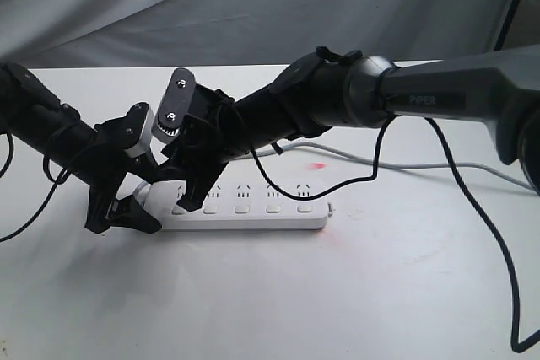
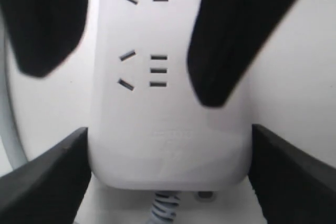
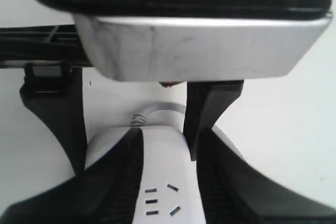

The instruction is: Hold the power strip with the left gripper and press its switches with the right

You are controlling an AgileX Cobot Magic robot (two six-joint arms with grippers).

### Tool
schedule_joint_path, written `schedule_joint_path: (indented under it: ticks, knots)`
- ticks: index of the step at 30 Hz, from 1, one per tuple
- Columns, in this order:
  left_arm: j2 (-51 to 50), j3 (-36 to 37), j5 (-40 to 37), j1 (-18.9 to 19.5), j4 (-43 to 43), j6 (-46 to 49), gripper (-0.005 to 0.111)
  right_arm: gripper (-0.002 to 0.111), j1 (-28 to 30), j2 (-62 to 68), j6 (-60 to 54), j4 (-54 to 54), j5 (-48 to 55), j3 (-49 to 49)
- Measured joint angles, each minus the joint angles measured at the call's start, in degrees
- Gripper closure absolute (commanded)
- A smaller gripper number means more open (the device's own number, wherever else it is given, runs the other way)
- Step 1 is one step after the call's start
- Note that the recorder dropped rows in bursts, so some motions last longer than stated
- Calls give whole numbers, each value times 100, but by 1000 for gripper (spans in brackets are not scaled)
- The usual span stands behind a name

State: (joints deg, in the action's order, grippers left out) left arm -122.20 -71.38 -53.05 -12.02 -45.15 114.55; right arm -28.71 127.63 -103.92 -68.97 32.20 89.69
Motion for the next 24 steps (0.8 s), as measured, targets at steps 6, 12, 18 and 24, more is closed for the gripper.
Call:
schedule_joint_path:
  ticks: [6,12,18,24]
  knots:
    - [0,0,0,0,0,0,36,75,0,166,-40,-8,-9,0]
    - [0,0,0,0,0,0,36,75,0,202,-148,-8,-9,12]
    - [0,0,0,0,0,0,36,75,0,202,-213,177,110,12]
    - [0,0,0,0,0,0,36,75,0,202,-246,448,122,12]
